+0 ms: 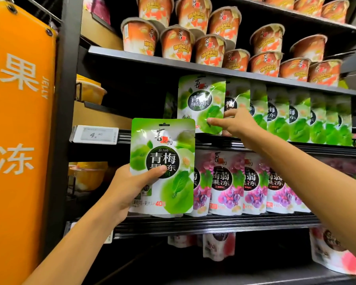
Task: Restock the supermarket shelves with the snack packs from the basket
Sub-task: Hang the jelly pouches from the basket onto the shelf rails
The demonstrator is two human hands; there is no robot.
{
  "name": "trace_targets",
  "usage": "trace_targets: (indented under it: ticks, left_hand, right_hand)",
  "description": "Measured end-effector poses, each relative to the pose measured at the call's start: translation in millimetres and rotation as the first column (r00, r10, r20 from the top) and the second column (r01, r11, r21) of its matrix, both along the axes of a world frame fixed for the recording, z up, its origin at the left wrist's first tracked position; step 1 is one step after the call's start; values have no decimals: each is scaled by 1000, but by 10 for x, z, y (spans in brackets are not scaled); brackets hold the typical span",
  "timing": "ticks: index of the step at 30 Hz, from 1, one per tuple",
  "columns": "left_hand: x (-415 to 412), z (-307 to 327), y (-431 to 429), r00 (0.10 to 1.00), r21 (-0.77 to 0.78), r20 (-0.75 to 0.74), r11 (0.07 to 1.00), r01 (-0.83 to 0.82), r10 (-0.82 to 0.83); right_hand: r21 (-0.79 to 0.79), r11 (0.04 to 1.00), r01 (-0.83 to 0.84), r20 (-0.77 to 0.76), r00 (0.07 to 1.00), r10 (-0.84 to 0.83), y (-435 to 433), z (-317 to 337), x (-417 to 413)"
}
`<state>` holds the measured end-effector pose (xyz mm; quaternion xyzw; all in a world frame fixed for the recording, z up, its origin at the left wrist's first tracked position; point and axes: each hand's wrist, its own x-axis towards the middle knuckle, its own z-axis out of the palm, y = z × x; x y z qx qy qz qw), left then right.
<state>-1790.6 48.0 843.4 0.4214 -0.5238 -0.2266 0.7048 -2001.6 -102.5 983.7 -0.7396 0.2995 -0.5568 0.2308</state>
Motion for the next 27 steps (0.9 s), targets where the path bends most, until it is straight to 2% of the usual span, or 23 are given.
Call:
trace_targets:
  ticks: [15,22,24,26,27]
  left_hand:
    - [-10,152,68,999,-4,27,1000,-27,28]
    - [-50,210,56,999,0,31,1000,-25,25]
    - [-66,254,53,999,-6,31,1000,-29,29]
    - [-83,318,66,999,-18,35,1000,-22,23]
    - [-89,357,72,999,-29,39,999,-20,21]
  right_hand:
    - [-61,977,206,17,979,-205,-13,-56,321]
    - [-64,977,204,3,979,-204,-67,-36,195]
    - [-124,961,249,69,968,-242,8,-61,154]
    - [-300,909,288,174,954,-245,177,-127,116]
    - [-384,891,241,185,966,-182,266,-164,104]
